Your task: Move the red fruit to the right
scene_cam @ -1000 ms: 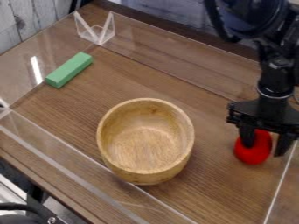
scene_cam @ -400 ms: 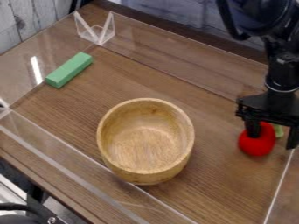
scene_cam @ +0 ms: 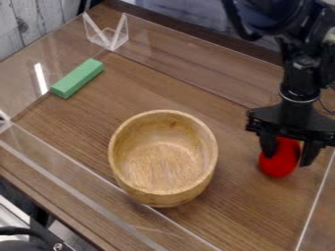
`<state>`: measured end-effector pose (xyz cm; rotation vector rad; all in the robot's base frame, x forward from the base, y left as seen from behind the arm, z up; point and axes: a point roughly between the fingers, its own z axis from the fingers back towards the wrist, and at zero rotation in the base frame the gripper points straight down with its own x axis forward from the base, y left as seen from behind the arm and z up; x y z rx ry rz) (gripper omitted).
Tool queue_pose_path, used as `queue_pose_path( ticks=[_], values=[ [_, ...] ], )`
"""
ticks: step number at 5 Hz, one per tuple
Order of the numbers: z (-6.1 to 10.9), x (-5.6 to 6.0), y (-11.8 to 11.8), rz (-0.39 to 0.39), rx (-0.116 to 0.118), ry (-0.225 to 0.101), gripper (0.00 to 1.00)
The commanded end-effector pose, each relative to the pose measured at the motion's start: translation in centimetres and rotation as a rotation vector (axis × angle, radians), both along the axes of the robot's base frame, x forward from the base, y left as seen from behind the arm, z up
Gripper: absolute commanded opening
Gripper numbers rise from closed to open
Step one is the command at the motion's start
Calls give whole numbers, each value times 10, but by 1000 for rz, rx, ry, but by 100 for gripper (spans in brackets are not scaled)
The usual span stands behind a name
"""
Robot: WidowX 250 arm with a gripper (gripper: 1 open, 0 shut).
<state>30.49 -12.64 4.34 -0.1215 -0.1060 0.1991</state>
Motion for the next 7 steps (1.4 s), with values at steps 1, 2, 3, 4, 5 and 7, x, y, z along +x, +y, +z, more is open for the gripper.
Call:
queue_pose_path(
  ticks=[1, 2, 3, 4, 5, 7],
  values=[
    [22, 7, -4, 12, -20, -50, 100],
    [22, 7, -7, 21, -16, -38, 100],
    [34, 5, -3, 37, -20, -36, 100],
    [40, 3, 0, 50, -22, -29, 100],
    [48, -10, 7, 26, -24, -24, 100],
    [89, -27, 27, 4, -40, -81, 100]
  ],
)
